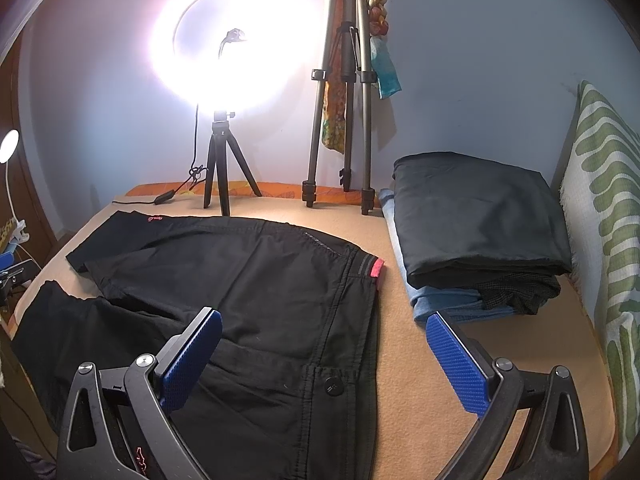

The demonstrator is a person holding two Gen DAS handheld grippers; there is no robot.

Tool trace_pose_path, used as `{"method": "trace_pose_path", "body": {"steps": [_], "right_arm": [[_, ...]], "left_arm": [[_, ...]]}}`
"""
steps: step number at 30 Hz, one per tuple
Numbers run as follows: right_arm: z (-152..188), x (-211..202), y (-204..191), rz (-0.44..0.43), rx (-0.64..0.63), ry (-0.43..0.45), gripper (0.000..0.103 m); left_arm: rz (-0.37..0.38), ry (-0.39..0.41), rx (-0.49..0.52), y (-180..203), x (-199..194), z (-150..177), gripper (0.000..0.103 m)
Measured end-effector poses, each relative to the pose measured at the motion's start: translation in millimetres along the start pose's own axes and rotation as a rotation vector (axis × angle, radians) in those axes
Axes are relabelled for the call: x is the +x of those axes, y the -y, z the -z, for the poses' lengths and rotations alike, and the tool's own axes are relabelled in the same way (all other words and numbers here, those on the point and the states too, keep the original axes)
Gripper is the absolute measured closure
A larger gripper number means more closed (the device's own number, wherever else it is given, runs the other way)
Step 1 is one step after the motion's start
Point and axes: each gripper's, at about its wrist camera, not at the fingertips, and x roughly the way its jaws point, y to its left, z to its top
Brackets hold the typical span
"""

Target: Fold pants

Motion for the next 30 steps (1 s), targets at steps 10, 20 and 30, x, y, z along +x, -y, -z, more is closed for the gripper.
{"method": "trace_pose_path", "body": {"steps": [10,20,30], "right_arm": [[0.1,-1.0,1.1,-0.004,0.0,-0.002,0.0],[-0.9,-0.5,1.8,-0.008,0.002,-0.006,0.0],[-0.3,-0.1,1.6,-0.009,-0.001,-0.005,0.0]], "left_arm": [[0.0,0.0,0.0,-0.5,0.3,-1.0,0.0],[-0.003,0.002,-0.001,0.0,-0.3,-0.7,0.0],[-0.012,0.005,-0.006,-3.3,-1.1,0.7,0.0]]}}
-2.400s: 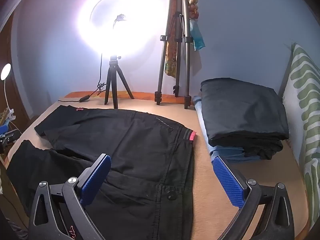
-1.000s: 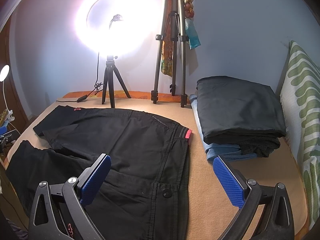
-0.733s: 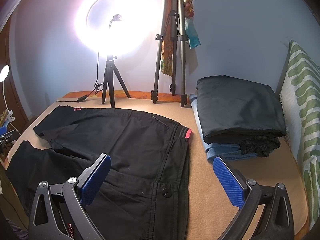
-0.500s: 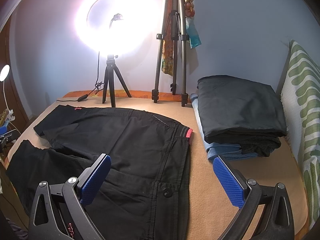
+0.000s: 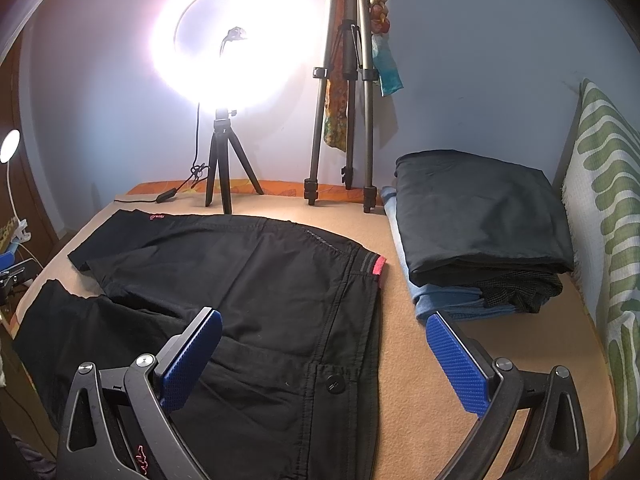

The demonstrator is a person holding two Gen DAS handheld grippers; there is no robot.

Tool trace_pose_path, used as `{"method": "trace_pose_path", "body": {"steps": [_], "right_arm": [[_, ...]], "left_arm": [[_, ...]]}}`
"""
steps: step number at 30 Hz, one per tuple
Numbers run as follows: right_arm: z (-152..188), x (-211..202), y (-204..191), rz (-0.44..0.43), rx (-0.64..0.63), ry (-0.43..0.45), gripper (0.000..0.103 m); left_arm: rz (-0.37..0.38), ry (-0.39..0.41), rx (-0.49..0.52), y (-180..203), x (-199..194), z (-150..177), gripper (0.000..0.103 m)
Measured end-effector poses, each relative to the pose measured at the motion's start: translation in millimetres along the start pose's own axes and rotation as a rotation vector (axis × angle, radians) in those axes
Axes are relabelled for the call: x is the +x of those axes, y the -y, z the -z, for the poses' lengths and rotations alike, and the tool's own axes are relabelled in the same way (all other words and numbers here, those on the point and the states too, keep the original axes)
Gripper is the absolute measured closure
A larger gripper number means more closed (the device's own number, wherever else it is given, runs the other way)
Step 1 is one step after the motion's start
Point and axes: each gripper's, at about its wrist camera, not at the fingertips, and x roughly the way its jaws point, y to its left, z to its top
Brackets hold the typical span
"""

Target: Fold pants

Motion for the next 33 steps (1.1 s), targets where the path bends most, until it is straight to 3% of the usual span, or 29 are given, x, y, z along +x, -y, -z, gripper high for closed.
{"method": "trace_pose_path", "body": {"steps": [18,33], "right_arm": [[3.6,-1.0,-0.3,-0.002,-0.008,-0.002,0.0],[18.4,-2.0,-12.2,-0.074,-0.081,-0.023,0.0]], "left_arm": [[-0.033,0.014,0.01,-3.1,-3.8,3.4,0.0],[-0.095,-0.029,-0.003,-26.8,6.9,16.4,0.0]]}}
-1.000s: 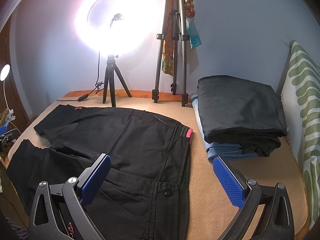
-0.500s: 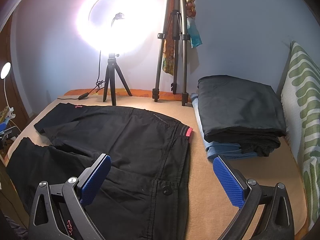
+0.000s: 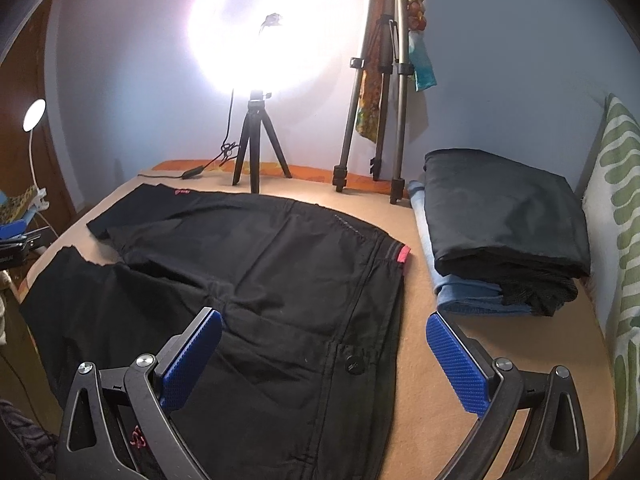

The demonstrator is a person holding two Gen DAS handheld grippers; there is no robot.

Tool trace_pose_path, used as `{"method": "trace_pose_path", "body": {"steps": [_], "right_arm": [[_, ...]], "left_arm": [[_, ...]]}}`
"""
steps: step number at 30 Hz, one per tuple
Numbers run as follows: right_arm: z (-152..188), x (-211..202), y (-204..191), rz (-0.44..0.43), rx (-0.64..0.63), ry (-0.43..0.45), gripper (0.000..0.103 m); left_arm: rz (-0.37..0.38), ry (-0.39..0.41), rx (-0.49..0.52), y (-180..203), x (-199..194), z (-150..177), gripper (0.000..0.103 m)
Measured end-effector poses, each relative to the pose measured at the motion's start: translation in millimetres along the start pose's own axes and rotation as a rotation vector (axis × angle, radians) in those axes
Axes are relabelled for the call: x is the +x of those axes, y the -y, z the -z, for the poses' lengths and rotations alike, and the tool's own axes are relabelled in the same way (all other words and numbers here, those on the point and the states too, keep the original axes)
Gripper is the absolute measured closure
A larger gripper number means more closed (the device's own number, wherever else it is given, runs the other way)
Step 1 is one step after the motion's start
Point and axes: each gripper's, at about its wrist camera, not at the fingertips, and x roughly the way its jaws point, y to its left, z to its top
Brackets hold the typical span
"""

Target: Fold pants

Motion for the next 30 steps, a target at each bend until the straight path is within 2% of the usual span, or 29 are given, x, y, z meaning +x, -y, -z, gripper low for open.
{"method": "trace_pose_path", "body": {"steps": [7,12,18,23,27,30], "right_arm": [[15.6,-3.0,1.1,-0.067,-0.041,0.0,0.0],[35.5,-8.8,-2.6,-0.137,-0.12,0.018,0.0],[59.6,-19.6,-17.2,-0.223,-0.281,-0.038,0.001],[83.5,-27.4,-38.3,-0.323,-0.415,-0.085,0.007],[103.7,-25.0,-54.9,-0.42,-0.465,-0.159,0.017],[120.6,-23.8,-72.7,-0.449,-0.537,-0.188,0.021]], "left_arm": [[-0.055,-0.012,-0.004,-24.6,6.6,12.3,0.0],[-0.059,-0.042,-0.016,-45.8,14.0,26.2,0.013],[-0.069,-0.109,-0.076,-75.9,21.3,40.0,0.022],[-0.106,-0.147,-0.126,-106.1,23.4,53.4,0.026],[-0.159,-0.182,-0.169,-139.4,24.0,66.6,0.03],[-0.194,-0.193,-0.23,-169.4,25.8,73.5,0.031]]}}
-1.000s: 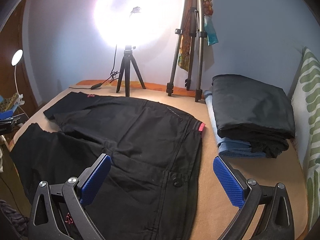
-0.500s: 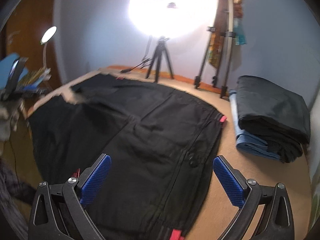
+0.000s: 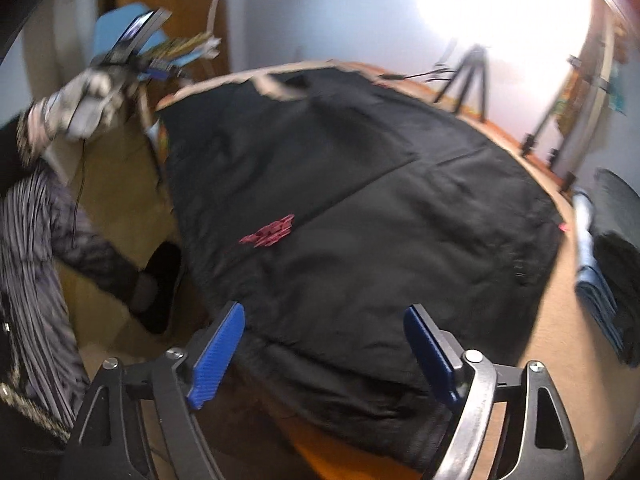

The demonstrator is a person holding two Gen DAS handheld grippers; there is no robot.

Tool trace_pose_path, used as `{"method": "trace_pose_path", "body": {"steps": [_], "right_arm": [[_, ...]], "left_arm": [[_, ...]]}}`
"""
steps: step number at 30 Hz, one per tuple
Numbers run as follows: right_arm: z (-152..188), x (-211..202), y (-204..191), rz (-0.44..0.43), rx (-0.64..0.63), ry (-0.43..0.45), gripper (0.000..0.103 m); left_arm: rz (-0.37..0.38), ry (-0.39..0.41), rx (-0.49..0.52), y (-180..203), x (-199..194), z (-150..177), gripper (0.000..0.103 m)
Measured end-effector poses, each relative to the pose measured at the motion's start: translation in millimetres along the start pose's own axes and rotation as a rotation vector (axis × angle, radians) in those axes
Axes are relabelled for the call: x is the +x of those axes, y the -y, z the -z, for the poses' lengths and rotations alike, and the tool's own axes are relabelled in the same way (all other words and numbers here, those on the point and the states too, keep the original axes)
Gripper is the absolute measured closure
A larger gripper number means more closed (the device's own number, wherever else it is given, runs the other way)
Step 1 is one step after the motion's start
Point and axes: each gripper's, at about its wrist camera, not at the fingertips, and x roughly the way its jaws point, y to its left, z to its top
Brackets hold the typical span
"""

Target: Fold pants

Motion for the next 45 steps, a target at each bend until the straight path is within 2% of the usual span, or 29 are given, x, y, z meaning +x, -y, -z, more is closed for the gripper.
{"method": "trace_pose_path", "body": {"steps": [4,8,14,21,28,29,32,34,37,38,41,45], "right_arm": [[3.1,11.2,-22.9,-0.037,-0.072,-0.028,0.024],[5.4,17.6,-33.2,-0.012,-0.127,-0.05,0.026],[5.8,22.6,-33.6,0.007,-0.151,-0.076,0.038],[-0.1,19.2,-29.8,-0.059,-0.12,-0.062,0.065],[-7.4,11.5,-20.8,-0.07,-0.058,-0.022,0.075],[-8.0,11.6,-20.9,-0.068,-0.058,-0.021,0.075],[-9.5,12.1,-23.8,-0.051,-0.068,-0.02,0.077],[-10.1,12.0,-25.7,-0.038,-0.081,-0.018,0.078],[-10.5,10.9,-25.4,-0.028,-0.079,-0.011,0.078],[-11.0,10.5,-24.6,-0.024,-0.076,-0.009,0.078],[-12.8,9.0,-22.2,-0.013,-0.066,0.003,0.08],[-15.8,8.7,-21.3,0.008,-0.06,0.014,0.083]], "left_arm": [[-0.016,-0.035,-0.047,-22.9,15.2,-1.1,0.031],[-0.022,-0.098,-0.111,-41.0,34.3,3.3,0.031],[-0.009,-0.157,-0.221,-66.8,40.0,14.8,0.03],[0.038,-0.224,-0.303,-76.9,50.4,30.5,0.03],[0.105,-0.255,-0.399,-78.5,57.5,37.5,0.031],[0.117,-0.254,-0.42,-79.2,57.8,38.1,0.033],[0.125,-0.245,-0.431,-75.6,55.9,37.1,0.057],[0.109,-0.236,-0.425,-74.0,54.0,36.4,0.063],[0.08,-0.206,-0.419,-75.1,47.8,34.8,0.085],[0.076,-0.191,-0.42,-76.6,45.1,33.9,0.094],[0.085,-0.151,-0.416,-76.8,37.3,30.4,0.097],[0.087,-0.109,-0.361,-64.0,30.7,23.8,0.098]]}}
